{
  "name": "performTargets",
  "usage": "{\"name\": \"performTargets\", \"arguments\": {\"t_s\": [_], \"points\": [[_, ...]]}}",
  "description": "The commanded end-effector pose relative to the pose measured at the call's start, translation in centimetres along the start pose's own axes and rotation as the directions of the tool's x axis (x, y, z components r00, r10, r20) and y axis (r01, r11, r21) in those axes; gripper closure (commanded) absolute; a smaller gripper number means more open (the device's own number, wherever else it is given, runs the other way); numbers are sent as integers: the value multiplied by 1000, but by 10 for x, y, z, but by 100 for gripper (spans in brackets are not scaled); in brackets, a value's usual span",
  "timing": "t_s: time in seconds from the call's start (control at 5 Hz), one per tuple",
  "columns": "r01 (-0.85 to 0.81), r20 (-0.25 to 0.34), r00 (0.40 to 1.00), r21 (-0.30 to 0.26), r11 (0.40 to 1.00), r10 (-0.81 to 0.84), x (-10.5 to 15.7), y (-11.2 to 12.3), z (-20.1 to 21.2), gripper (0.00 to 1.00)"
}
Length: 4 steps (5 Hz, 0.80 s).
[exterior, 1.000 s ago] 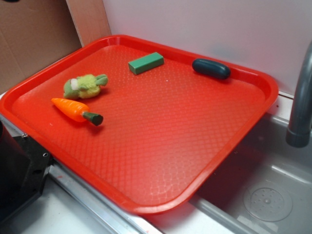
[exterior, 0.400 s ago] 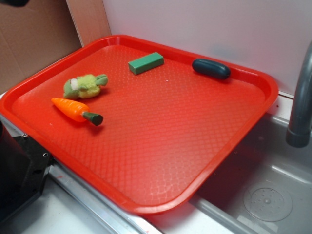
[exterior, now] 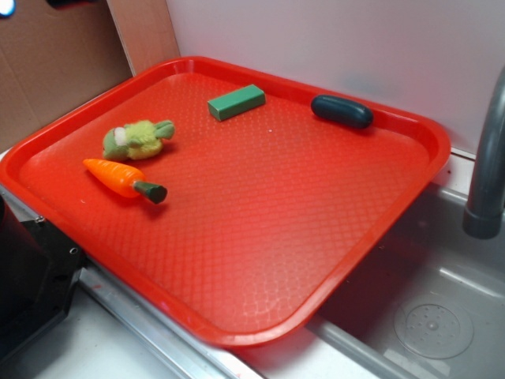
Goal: Grab the carrot.
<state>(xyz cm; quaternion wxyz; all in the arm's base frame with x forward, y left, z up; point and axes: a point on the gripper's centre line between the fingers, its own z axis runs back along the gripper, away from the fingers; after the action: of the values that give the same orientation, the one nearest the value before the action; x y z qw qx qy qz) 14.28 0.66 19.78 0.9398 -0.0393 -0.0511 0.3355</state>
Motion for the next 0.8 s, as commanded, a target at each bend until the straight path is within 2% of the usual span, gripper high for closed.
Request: {"name": "performTargets", "arguments": {"t_s": [0.0,0.2,0.4,0.6], "points": [[-482,67,874,-13,876,482,21,18,-50,0],[-641,26,768,34,767,640,18,23,-75,0],[-681,15,730,97,726,683,14,22,-101,0],[-684,45,726,146,715,686,12,24,-128,0]]}}
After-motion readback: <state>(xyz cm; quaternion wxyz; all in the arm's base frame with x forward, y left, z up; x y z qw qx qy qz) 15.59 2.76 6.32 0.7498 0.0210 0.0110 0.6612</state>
